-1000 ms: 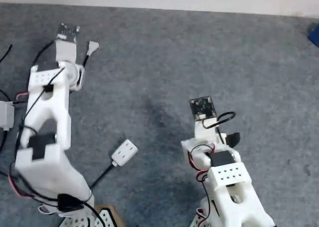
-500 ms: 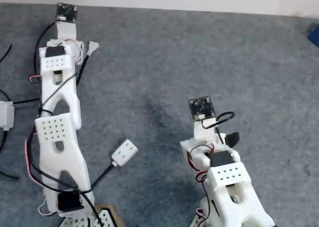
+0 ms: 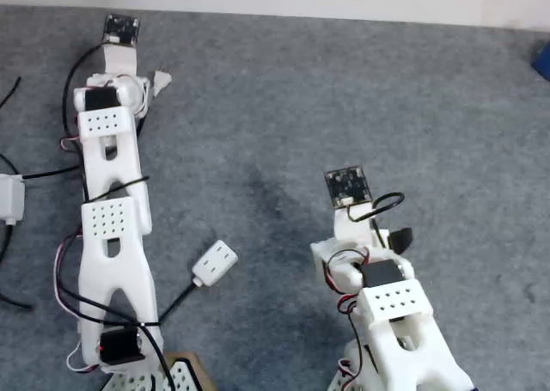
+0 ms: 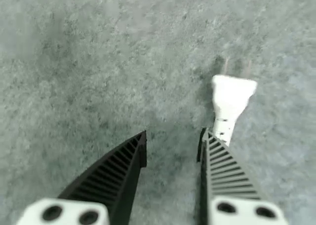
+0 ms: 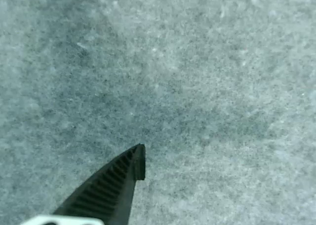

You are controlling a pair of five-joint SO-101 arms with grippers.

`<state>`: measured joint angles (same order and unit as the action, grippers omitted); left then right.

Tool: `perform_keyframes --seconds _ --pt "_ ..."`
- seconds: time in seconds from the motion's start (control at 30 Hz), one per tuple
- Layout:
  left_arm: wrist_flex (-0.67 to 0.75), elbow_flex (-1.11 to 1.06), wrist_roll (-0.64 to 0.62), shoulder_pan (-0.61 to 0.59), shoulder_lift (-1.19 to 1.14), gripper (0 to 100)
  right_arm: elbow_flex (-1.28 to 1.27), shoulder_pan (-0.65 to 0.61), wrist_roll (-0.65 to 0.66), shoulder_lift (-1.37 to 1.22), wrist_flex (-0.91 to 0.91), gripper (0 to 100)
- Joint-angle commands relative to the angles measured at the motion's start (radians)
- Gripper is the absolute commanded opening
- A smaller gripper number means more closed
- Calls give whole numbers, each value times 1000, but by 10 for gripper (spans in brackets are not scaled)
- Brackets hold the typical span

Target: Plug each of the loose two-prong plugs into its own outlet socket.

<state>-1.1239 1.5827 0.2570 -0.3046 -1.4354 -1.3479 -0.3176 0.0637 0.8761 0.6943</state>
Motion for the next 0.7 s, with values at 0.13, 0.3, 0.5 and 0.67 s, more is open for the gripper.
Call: perform_keyframes --seconds 0.13,0.3,0.5,0.67 --pt "-123 85 -26 62 76 194 5 -8 0 13 -15 546" --pt "-121 84 -61 91 48 194 5 -8 0 13 -15 546" --pt "-117 84 -63 91 -42 190 5 -8 0 13 -15 546" --pt "-120 84 -61 87 -79 187 5 -8 0 13 -15 546"
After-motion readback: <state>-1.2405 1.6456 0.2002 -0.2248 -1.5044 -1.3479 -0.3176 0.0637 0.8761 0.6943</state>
